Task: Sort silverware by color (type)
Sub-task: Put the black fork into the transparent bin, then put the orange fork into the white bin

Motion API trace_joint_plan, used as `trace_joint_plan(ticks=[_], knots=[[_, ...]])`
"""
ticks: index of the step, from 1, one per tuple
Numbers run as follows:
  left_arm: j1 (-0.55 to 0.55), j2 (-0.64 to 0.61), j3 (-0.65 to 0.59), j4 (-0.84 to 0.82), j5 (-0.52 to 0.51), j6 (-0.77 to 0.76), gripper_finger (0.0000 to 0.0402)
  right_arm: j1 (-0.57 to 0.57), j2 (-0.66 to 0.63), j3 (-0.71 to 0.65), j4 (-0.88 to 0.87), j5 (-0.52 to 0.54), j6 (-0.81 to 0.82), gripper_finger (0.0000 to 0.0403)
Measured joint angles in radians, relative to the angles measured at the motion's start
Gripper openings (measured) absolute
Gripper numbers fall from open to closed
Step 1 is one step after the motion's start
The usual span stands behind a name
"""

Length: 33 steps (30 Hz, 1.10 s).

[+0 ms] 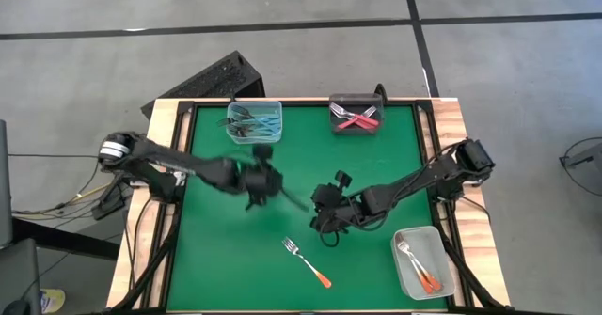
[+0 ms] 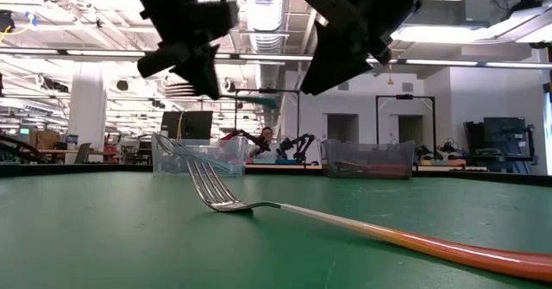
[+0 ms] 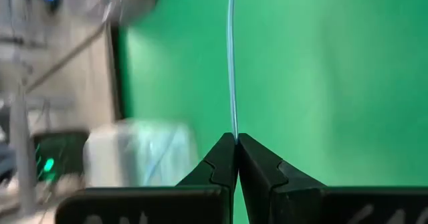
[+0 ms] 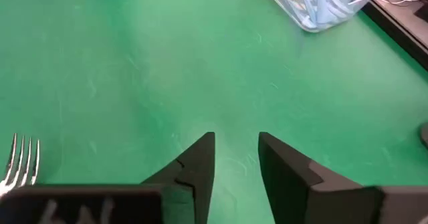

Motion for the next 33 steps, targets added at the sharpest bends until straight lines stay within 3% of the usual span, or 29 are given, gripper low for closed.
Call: trace_joint_plan(ticks=[6,11,16,21,25,29,33], knots=[[0.295,-0.089,0.0,-0.208,0.038,0.216,0.0,0.029,0.005,0.0,-0.001,0.043,0.027,0.0151],[0.531,-0.083,0.001,-0.181,0.0,0.356,0.0,0.037,0.005,0.0,-0.003,0.047,0.029,0.0147],[0.662,-0.07,0.001,-0.087,0.088,0.443,0.0002,0.037,0.005,0.0,-0.003,0.047,0.038,0.0146],[0.697,-0.06,0.001,-0.05,0.2,0.462,0.0037,0.023,0.005,0.0,-0.001,0.046,0.08,0.0154],[0.696,-0.06,0.001,-0.037,0.157,0.418,0.0089,0.021,0.006,0.0,0.022,0.039,0.089,0.0165],[0.674,-0.062,0.001,-0.047,0.05,0.241,0.0134,0.024,0.006,0.0,0.085,-0.032,0.089,0.0173],[0.615,-0.063,0.001,-0.133,0.133,0.073,0.0147,0.036,0.013,0.0,0.128,-0.137,0.091,0.0175]])
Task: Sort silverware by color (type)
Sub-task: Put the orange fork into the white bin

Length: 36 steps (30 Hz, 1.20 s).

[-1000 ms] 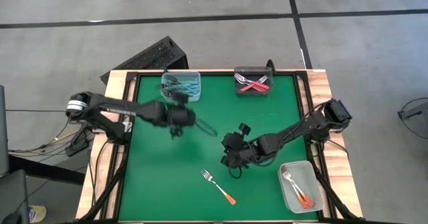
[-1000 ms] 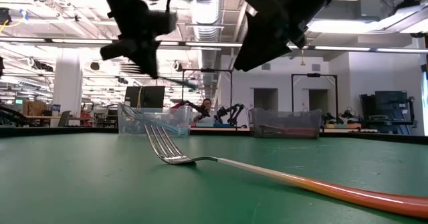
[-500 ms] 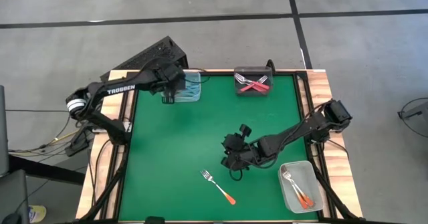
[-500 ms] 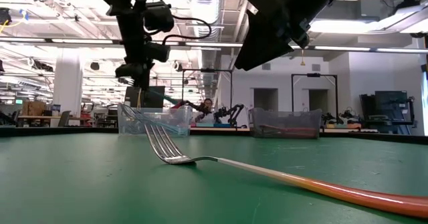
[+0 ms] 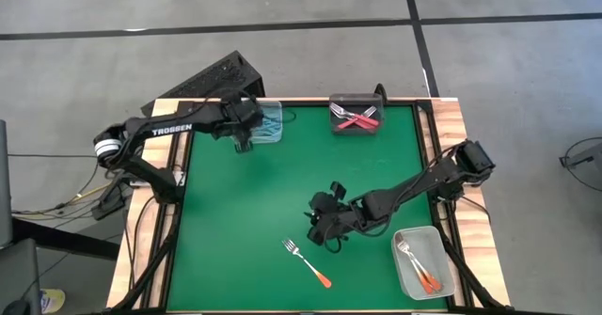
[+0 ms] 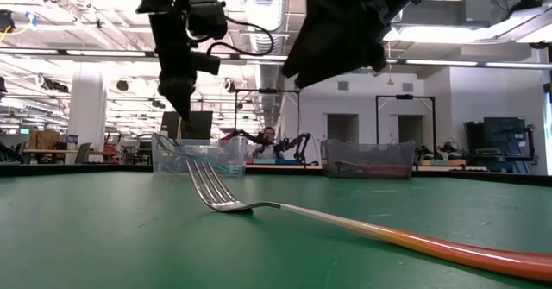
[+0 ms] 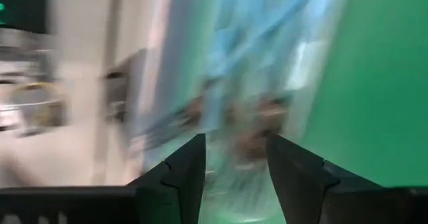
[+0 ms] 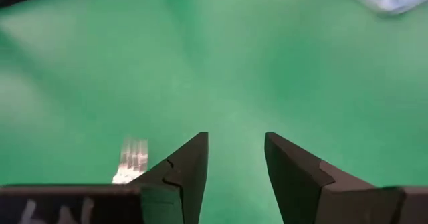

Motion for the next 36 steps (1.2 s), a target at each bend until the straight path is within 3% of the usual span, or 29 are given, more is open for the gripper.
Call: trace_joint_plan(ticks=[5,12,20,27,31,36], knots=[[-0.177,0.0,0.0,-0.014,0.128,-0.228,0.0134,0.033,0.087,-0.001,0.091,-0.109,0.045,0.0165],[-0.545,0.0,-0.033,0.013,-0.005,-0.413,0.0104,0.086,0.228,0.044,0.134,-0.138,0.152,0.0132],[-0.802,0.003,-0.038,0.13,-0.086,-0.713,0.0097,0.145,0.256,0.101,0.123,-0.146,0.152,0.012],[-0.928,0.007,-0.066,0.217,-0.289,-0.774,0.0097,0.16,0.256,0.1,0.118,-0.122,0.067,0.0164],[-0.957,0.007,-0.085,0.221,-0.438,-0.789,0.0097,0.15,0.256,0.099,0.116,-0.182,0.032,0.0195],[-0.951,0.008,-0.144,0.268,-0.488,-0.866,0.0097,0.135,0.296,0.104,0.147,-0.204,0.036,0.0193]])
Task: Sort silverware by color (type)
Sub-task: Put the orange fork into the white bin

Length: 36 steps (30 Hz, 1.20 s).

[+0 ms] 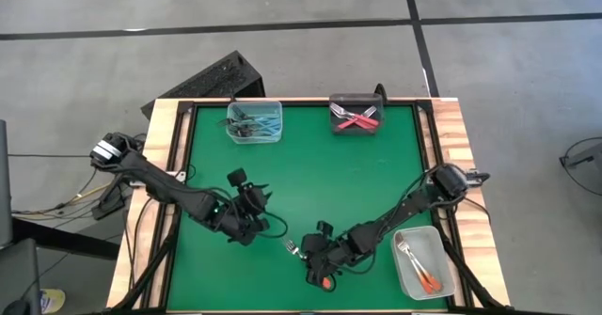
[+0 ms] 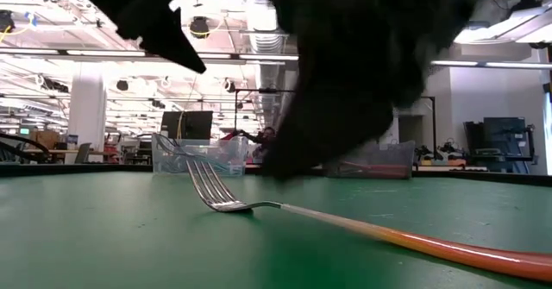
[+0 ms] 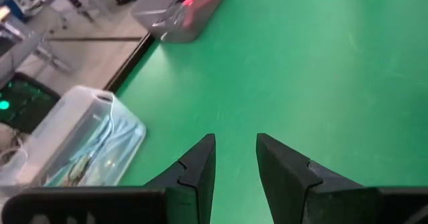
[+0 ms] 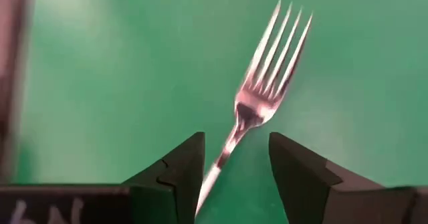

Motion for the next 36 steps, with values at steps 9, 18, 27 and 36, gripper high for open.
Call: trace_joint_plan(ticks=[9,18,27,36], knots=[[0.036,0.0,-0.067,0.069,0.021,-0.023,0.0097,-0.038,0.046,0.005,0.001,-0.117,0.014,0.0159],[0.072,0.0,-0.067,0.104,0.023,0.015,0.0097,-0.099,0.035,0.008,-0.153,-0.172,0.007,0.0074],[0.075,0.0,-0.067,0.101,0.038,0.05,0.0097,-0.108,0.006,0.008,-0.371,-0.109,0.045,0.0014],[0.056,-0.006,-0.067,0.102,0.072,0.052,0.0097,-0.048,-0.237,0.002,-0.726,0.05,0.195,0.0011]])
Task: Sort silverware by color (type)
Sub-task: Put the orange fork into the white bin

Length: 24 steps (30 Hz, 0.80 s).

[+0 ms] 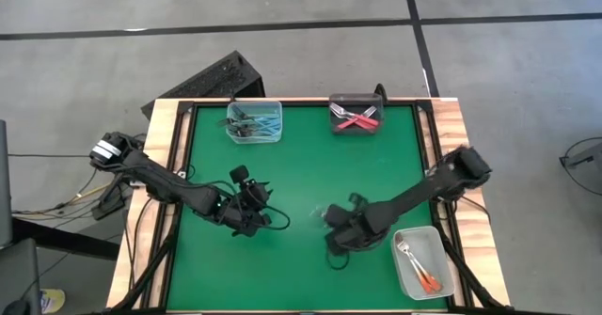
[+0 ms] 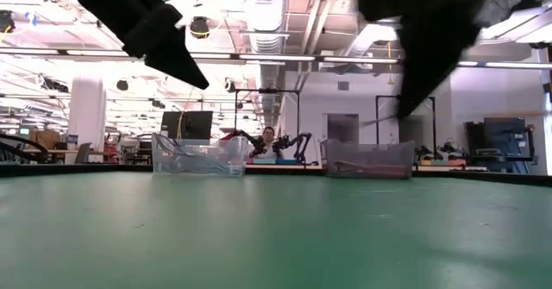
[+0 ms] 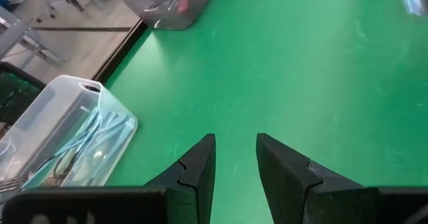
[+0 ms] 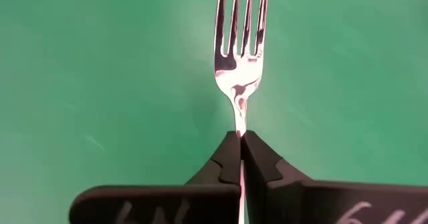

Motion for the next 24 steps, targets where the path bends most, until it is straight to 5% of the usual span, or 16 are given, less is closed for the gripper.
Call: trace_joint_plan(ticks=[5,9,24], knots=[[-0.042,-0.007,0.001,0.001,-0.061,-0.012,0.0097,0.086,-0.096,-0.006,-0.351,0.018,0.337,0.001],[-0.063,-0.017,0.001,-0.004,-0.088,-0.012,0.0097,0.195,-0.161,-0.005,-0.604,-0.081,0.611,0.001],[-0.057,-0.018,0.001,-0.003,-0.115,-0.055,0.0097,0.604,-0.173,-0.003,-0.646,-0.263,1.199,0.0012]])
